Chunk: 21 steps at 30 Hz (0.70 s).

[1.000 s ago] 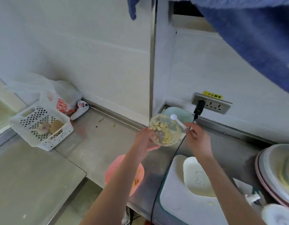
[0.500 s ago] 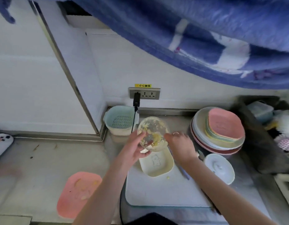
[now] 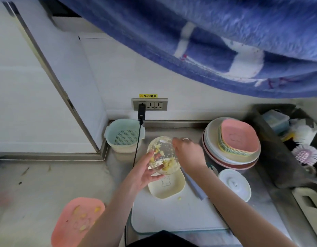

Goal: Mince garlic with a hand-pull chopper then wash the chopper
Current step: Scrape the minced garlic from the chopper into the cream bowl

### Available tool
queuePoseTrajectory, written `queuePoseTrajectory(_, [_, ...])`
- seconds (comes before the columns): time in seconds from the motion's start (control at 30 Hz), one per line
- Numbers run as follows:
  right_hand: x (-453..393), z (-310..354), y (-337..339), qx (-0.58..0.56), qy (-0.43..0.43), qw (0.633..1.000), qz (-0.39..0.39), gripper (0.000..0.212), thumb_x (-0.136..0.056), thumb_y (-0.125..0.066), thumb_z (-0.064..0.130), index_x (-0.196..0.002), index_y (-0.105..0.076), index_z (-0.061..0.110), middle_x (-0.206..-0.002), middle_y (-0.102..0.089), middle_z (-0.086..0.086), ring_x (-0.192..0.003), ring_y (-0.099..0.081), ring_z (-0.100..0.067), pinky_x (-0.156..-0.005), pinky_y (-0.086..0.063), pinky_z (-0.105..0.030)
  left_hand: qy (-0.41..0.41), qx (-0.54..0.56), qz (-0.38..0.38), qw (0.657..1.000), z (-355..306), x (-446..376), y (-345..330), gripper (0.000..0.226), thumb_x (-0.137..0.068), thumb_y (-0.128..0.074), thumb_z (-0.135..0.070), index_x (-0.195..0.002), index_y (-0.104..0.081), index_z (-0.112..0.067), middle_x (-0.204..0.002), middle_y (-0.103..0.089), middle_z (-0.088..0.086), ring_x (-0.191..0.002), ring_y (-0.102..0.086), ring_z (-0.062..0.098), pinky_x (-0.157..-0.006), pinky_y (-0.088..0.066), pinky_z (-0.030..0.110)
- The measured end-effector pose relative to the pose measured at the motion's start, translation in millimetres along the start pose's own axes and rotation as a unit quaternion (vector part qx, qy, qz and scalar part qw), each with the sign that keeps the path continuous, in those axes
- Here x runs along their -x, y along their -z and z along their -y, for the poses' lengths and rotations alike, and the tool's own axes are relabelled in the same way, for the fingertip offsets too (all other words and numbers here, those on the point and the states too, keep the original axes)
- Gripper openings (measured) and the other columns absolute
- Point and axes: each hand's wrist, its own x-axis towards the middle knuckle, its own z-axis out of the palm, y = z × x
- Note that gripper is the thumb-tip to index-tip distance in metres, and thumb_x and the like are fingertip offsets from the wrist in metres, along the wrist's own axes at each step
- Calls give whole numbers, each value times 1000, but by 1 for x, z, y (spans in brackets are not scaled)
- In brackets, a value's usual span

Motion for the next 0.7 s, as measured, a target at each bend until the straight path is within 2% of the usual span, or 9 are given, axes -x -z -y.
queuePoseTrajectory(0.07, [6, 5, -6, -24, 52, 996, 64, 16, -89, -55, 6, -97, -61, 18, -72, -54, 1, -63, -52, -21, -52, -39, -26, 2, 3, -1, 1000, -1, -1, -3, 63, -72, -71, -40, -125, -55, -9, -125, -62, 17, -108, -63, 37, -89, -50, 59])
queuePoseTrajectory(0.13, [12, 1, -8, -51, 84, 985, 139, 20, -95, -49, 16, -107, -61, 26, -90, -65, 3, -81, -60, -20, -64, -44, -28, -1, 1, 0, 1000, -3, -3, -4, 58, -74, -70, -38, -122, -57, -7, -122, -63, 19, -105, -65, 37, -88, -51, 58])
queuePoseTrajectory(0.2, [9, -6, -8, -36, 46, 994, 93, 15, -92, -51, 15, -99, -61, 24, -83, -63, 0, -74, -59, -23, -59, -44, -29, -1, 1, 9, 1000, -6, -4, -2, 60, -74, -68, -40, -123, -56, -6, -120, -64, 20, -105, -65, 37, -82, -55, 54])
queuePoseTrajectory(0.27, [1, -9, -7, -29, -14, 999, -10, 14, -77, -67, 6, -81, -61, 18, -61, -51, 1, -49, -47, -22, -43, -33, -23, 11, 1, 11, 1000, -6, -6, -1, 66, -74, -64, -49, -124, -55, -7, -121, -63, 20, -108, -63, 38, -86, -53, 55])
queuePoseTrajectory(0.33, [0, 2, -7, 5, 28, 1000, -1, 35, -49, -82, -1, -63, -57, 19, -47, -35, 6, -38, -32, -16, -40, -23, -18, 15, 5, 14, 1000, -4, -7, -2, 71, -74, -56, -58, -125, -55, -9, -123, -62, 20, -110, -62, 38, -92, -49, 58])
queuePoseTrajectory(0.4, [11, 8, -17, 12, 109, 993, 29, 43, -39, -86, -1, -63, -61, 25, -44, -39, 8, -38, -37, -15, -45, -28, -18, -1, 16, 26, 1000, -4, -10, -1, 73, -76, -48, -63, -131, -53, -15, -126, -61, 18, -108, -64, 38, -91, -50, 58])
queuePoseTrajectory(0.47, [15, 5, -15, -5, 128, 991, 24, 44, -41, -87, 0, -65, -63, 27, -46, -46, 7, -40, -39, -16, -47, -27, -17, -9, 27, 28, 999, -5, -10, 5, 79, -74, -44, -67, -134, -50, -16, -125, -62, 18, -107, -64, 38, -86, -53, 55])
queuePoseTrajectory(0.57, [2, 4, -7, -11, 4, 999, -41, 37, -47, -80, -6, -57, -54, 18, -44, -32, 7, -40, -26, -15, -46, -3, -13, 0, 23, 22, 999, -4, -9, 7, 85, -72, -41, -70, -129, -51, -9, -120, -64, 22, -107, -64, 38, -84, -54, 53])
queuePoseTrajectory(0.7, [1, 21, -3, -5, -38, 994, -102, 30, -51, -76, -2, -57, -53, 17, -43, -26, 9, -35, -21, -16, -49, 2, -14, 11, 40, 26, 999, -2, -8, 5, 89, -68, -43, -71, -130, -49, -8, -120, -64, 22, -109, -63, 39, -85, -53, 55])
